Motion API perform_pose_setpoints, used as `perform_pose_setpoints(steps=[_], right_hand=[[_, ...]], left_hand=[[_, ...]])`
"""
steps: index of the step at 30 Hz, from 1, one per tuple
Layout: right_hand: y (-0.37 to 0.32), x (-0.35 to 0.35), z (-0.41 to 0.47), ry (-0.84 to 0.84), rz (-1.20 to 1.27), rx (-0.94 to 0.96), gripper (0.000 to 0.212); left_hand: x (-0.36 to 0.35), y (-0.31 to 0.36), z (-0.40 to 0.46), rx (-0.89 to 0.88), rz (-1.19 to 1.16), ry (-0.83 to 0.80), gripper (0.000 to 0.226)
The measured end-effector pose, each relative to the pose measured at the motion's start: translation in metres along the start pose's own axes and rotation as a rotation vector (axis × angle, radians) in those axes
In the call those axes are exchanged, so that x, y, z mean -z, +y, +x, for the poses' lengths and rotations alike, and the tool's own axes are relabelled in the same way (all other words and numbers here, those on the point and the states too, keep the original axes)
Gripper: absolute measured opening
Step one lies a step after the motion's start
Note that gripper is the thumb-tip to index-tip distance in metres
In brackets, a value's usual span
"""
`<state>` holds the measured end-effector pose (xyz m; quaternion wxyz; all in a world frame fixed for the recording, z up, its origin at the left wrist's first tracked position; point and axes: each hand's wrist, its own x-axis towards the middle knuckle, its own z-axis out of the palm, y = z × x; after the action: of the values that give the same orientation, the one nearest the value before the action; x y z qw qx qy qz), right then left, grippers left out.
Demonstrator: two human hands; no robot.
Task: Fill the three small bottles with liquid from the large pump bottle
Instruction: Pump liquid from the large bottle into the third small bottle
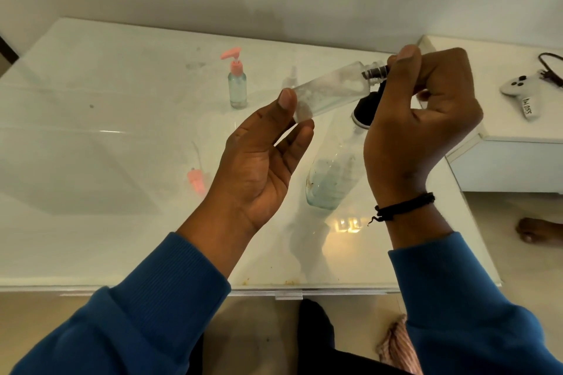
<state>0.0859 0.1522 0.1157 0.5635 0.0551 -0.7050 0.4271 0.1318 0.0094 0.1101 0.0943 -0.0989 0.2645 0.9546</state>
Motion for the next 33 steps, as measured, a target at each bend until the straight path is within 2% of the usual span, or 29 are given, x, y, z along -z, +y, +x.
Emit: perform_pose_setpoints(steps=[20,26,33], right_hand=[[0.0018,-0.0008,0.0006,0.004,-0.01,0.015,0.034],[0.0039,0.0012,-0.0061,0.004,0.0,0.015,0.034],[0.0017,-0.0009,-0.0054,-0.012,-0.022,0.033,0.034]], left_hand=[[-0.0008,0.0018,0.0003,0.006,-0.003,0.0,0.031],[0.0013,0.0003,0.0005,0.011,-0.015,-0.003,0.039],[0.0024,0.0002,0.0008,0.017,-0.054,0.019,0.017]])
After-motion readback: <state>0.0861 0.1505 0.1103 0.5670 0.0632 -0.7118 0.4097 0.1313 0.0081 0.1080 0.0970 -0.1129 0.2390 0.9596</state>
